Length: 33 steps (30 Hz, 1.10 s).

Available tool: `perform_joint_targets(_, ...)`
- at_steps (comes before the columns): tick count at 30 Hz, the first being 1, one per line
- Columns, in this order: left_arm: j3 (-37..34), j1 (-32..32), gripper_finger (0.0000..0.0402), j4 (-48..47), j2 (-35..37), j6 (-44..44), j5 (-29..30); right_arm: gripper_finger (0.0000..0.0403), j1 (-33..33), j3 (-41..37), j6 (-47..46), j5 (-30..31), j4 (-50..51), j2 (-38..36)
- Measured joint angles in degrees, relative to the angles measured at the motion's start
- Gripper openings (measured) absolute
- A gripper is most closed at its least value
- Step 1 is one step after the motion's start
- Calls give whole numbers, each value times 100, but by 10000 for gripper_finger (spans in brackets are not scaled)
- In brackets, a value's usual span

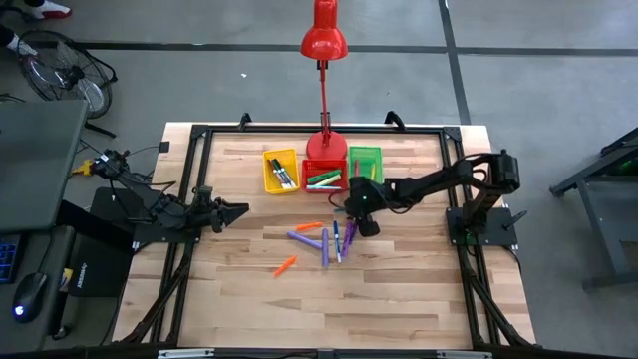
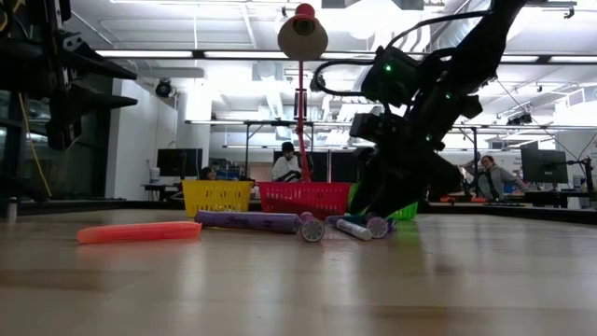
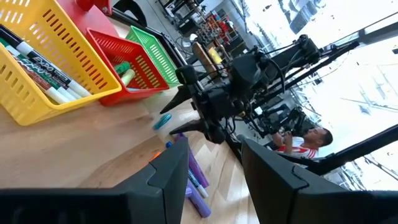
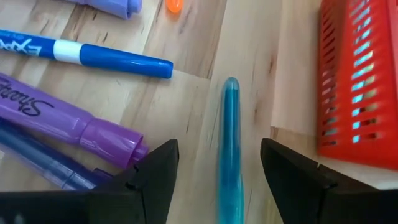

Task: Pick & Place Markers
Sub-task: Put the blue pen into the green bin

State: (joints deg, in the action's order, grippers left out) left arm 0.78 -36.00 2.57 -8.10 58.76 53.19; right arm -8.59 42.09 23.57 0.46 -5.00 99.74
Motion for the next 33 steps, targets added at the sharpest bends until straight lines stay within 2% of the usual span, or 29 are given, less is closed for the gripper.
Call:
perform_joint_targets(6,0,-1,147,2,0,-24,-4,216,316,2,108,474,-14,-15)
perform_joint_targets(9,0,1,147,2,-2,-30,-9,194,483,-1,76,667,73,-101)
perform_joint_targets(16,0,-1,147,4,-2,-46,-15,89,789,-11,-496,1205,177,-677)
perform_joint_targets(21,0,-1,147,4,-2,-48,-22,11,785,-13,-688,1249,23,-748)
perform_joint_targets(33,0,-1,147,7,-2,-151,-65,1,781,-11,-1888,2048,-33,-302)
